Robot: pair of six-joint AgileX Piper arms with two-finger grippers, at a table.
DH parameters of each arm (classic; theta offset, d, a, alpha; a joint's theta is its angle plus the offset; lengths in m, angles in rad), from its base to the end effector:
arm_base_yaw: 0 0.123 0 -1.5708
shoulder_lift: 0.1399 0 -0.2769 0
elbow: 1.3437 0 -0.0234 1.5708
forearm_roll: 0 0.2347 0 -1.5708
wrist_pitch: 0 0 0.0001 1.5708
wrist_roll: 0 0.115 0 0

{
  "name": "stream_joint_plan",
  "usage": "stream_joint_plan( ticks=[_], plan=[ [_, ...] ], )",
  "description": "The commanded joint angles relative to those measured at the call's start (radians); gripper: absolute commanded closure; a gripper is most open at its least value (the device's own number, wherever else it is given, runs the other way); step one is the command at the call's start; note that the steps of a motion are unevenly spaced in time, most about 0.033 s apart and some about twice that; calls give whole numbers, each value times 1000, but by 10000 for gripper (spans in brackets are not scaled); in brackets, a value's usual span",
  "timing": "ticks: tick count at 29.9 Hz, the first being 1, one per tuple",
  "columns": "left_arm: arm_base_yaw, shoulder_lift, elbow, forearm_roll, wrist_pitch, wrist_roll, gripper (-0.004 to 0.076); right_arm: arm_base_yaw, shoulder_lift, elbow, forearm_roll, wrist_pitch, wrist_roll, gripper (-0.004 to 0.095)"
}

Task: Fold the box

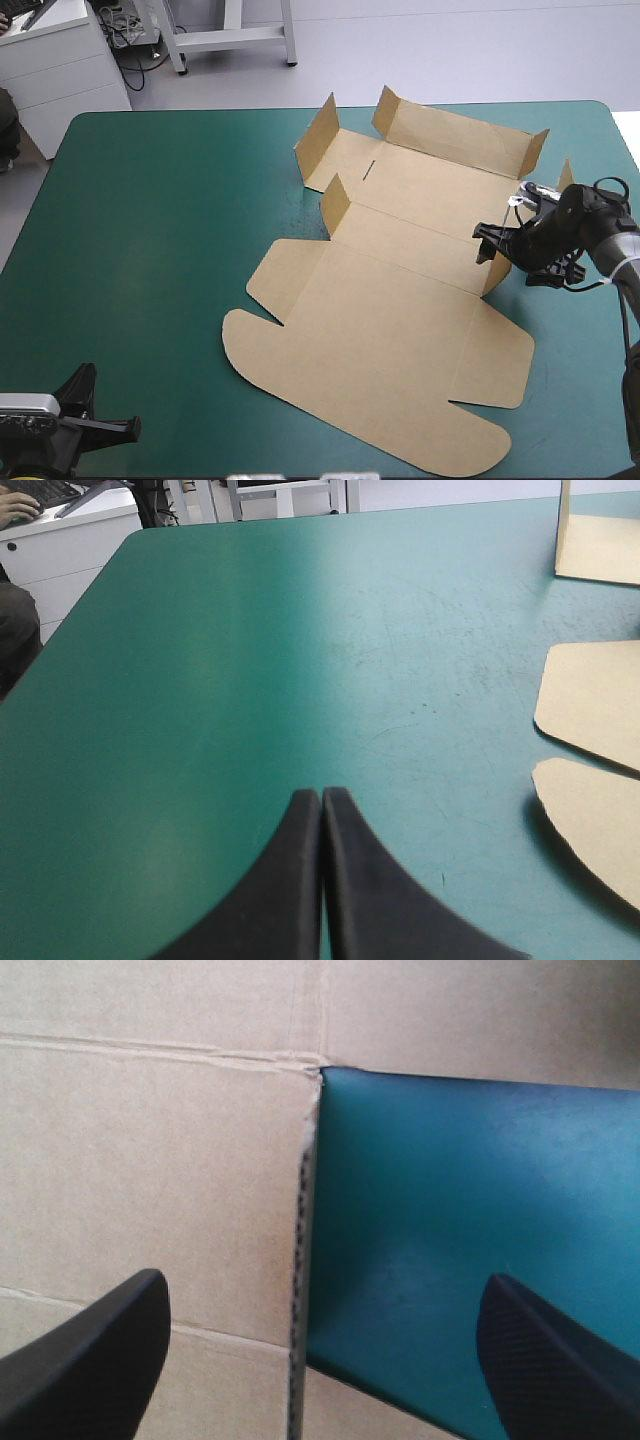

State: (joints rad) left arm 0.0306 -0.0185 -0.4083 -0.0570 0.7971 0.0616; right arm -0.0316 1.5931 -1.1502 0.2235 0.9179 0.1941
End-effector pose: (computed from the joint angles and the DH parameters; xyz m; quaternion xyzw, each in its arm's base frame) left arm 0.0285 -0.0038 0.2602 0.0087 0.7994 -0.0006 0.6007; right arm 0.3077 0.0105 0.2286 0.1642 0.9705 0.1093 0.1387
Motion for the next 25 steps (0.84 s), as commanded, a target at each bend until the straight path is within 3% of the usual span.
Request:
stream_joint_plan(
  ticks=[1,3,4,8,16,25],
  plan=[
    [-6,-12,-22,-3,-78,-5,756,-2,-24,-33,17,-14,-1,195],
    [-6,-12,-22,-3,-78,-5,756,-2,-22,-33,17,-4,-1,300],
    [-6,-12,-22,-3,-78,-5,756,-2,-22,-33,17,-3,1,398],
    [-6,-12,-22,-3,-78,-5,756,-2,-20,-33,17,-13,7,912],
    [-6,-12,-22,-3,-78,-5,756,-2,-20,-33,22,-31,-45,912],
    [-6,-12,-22,-8,-78,5,756,-2,15,-127,51,12,-385,912]
  ],
)
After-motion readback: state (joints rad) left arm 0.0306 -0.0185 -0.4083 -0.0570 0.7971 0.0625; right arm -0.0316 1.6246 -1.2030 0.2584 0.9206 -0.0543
